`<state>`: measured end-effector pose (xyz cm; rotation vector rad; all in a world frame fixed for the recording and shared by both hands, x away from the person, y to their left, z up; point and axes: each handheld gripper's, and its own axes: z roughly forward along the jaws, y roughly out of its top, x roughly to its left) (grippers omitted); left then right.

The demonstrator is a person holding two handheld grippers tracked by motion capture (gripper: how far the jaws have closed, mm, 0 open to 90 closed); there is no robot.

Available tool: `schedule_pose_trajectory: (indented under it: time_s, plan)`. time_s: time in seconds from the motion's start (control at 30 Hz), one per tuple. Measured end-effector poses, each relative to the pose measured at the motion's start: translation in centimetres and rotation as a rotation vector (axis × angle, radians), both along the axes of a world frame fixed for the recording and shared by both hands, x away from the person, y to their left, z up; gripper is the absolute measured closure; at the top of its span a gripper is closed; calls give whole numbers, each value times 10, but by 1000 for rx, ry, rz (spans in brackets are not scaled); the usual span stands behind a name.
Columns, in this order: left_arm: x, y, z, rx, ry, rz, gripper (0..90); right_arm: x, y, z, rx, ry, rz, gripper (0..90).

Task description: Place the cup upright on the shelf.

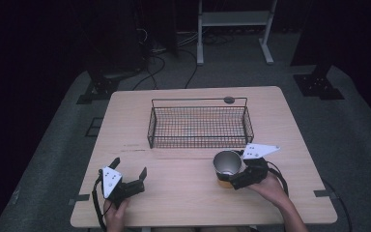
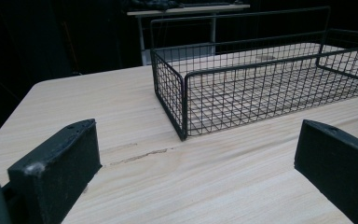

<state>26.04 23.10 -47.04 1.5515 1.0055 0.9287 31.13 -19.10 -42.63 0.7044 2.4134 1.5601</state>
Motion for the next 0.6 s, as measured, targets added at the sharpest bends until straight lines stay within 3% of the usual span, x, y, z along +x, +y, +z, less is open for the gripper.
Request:
schedule_pose_trajectory:
  time_s: [0.6]
  plan:
    - [0,0,0,-2,2,-1,0,14,0,29,54,6,12,75]
